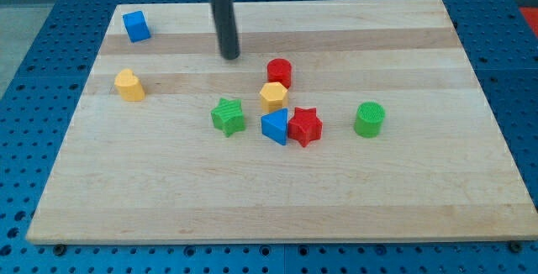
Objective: Slide the green star down and left
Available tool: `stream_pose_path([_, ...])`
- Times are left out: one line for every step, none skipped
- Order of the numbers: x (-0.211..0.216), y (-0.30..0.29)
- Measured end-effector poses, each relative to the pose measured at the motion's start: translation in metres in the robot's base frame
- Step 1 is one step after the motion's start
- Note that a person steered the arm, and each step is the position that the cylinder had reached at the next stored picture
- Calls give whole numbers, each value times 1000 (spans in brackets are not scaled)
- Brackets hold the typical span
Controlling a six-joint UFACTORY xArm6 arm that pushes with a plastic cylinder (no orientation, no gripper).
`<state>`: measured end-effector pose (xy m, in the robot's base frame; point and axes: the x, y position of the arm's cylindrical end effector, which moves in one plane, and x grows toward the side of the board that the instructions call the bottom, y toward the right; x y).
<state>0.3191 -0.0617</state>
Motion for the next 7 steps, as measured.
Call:
stream_pose_path([92,26])
stream_pose_path([96,26])
stream_pose_path([112,26])
stream_pose_path([118,17])
stream_pose_path([124,-11])
stream_pose_path([131,-42])
stream_pose_path([140,-73])
